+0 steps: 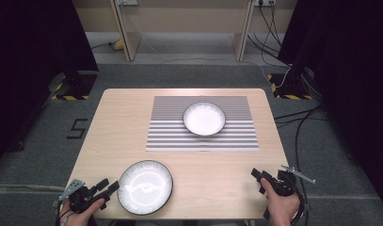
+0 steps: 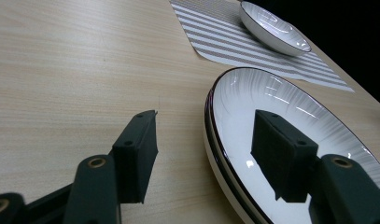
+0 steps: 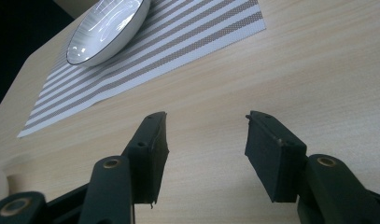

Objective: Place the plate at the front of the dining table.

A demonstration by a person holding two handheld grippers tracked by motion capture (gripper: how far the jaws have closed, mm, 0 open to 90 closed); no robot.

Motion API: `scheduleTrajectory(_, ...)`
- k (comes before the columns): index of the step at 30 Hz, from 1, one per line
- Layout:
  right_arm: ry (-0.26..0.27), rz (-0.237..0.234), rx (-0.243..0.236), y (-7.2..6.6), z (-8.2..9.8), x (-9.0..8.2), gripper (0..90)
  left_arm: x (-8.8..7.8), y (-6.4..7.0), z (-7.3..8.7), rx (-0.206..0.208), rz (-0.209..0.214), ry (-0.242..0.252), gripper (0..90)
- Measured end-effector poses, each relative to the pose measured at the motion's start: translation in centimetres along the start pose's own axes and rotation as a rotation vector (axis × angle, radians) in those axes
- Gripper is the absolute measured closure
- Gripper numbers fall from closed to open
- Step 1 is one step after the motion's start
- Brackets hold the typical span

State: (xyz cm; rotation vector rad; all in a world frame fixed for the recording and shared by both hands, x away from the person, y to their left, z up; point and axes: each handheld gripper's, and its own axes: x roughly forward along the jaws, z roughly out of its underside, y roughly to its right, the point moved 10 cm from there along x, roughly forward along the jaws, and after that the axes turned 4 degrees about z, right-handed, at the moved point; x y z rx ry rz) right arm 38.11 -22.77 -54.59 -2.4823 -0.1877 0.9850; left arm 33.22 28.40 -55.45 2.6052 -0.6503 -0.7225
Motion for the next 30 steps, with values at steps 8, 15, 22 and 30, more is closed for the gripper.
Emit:
scheduleTrajectory(8, 0.01, 0.009, 0.009, 0.8, 0.1, -0.3, 48.2, 0.0, 0.0, 0.0, 0.001, -0.001, 0.0, 40.5)
scheduleTrajectory(15, 0.029, 0.036, 0.011, 1.8, 0.0, -0.5, 48.1, 0.0, 0.0, 0.0, -0.002, -0.001, 0.0, 40.4)
scheduleTrajectory(22, 0.04, 0.053, 0.034, 3.0, 0.2, -0.5, 47.9, 0.1, -0.1, 0.1, -0.003, -0.002, -0.002, 40.5)
scheduleTrajectory(30, 0.054, 0.04, 0.063, 3.1, 0.1, -0.4, 47.7, 0.0, -0.1, 0.0, -0.002, -0.006, 0.0, 40.5)
